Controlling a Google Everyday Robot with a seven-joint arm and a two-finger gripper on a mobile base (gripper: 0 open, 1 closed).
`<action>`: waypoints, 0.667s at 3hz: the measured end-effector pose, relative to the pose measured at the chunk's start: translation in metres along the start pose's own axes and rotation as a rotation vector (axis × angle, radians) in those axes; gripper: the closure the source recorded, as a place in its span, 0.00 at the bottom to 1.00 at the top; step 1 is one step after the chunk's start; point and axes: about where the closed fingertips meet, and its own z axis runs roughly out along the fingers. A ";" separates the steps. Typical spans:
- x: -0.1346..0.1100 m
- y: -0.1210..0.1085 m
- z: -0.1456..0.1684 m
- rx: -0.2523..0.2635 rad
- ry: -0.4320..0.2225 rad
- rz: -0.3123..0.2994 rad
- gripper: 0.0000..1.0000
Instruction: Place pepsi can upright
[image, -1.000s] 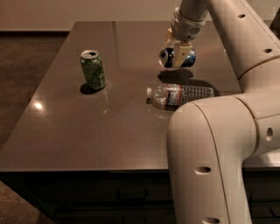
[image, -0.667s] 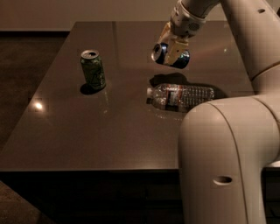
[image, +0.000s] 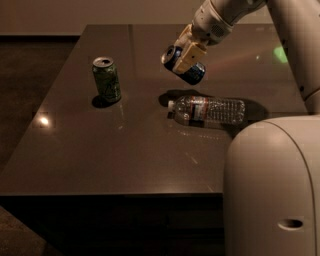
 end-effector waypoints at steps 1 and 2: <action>-0.013 -0.001 -0.004 0.025 -0.104 0.097 1.00; -0.021 -0.004 -0.009 0.057 -0.205 0.164 1.00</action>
Offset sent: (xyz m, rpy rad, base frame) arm -0.0093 0.0091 0.0327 0.3390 0.0673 -0.1855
